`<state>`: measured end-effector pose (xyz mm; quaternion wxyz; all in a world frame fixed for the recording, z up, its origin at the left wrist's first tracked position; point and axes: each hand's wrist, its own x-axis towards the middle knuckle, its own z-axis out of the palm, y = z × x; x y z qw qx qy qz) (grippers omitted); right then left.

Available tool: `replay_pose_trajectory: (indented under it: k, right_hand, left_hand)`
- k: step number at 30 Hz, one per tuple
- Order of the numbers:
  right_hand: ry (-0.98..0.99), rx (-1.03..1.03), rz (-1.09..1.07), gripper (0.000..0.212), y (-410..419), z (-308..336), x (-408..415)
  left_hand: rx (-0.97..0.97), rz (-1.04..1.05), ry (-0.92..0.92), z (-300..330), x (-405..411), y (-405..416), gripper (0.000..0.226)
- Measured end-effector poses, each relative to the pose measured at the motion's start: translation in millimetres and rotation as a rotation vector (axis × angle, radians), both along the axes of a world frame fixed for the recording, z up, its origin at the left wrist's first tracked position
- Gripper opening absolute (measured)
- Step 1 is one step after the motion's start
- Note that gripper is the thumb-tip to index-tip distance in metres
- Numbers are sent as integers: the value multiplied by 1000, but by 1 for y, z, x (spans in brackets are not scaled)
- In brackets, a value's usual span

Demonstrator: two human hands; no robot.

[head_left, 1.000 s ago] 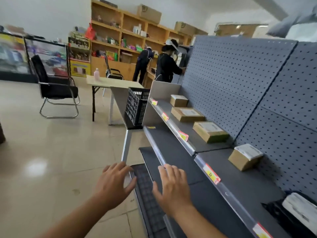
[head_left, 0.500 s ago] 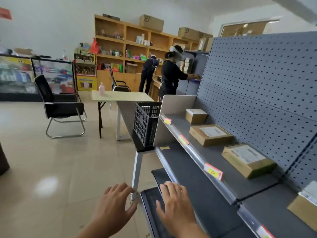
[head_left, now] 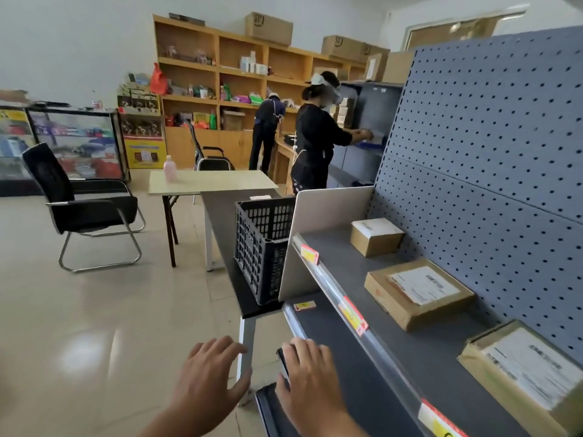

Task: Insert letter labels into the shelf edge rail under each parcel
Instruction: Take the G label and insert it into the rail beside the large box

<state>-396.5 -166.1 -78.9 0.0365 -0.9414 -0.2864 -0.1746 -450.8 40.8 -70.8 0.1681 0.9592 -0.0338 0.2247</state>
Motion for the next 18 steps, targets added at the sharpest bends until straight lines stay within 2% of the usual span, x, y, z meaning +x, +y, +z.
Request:
replay_pose_trajectory:
  k: [8,12,18]
  right_hand:
    - [-9,-61,-106,34,55,-7,89]
    - [48,-62,-194,44,87,0,129]
    - [36,-46,-295,40,126,6,175]
  left_hand:
    - [-50,-88,0,-12,111,52,29]
    - [-57,-154,44,-10,173,82,30]
    - [-12,-295,71,-11,239,103,31]
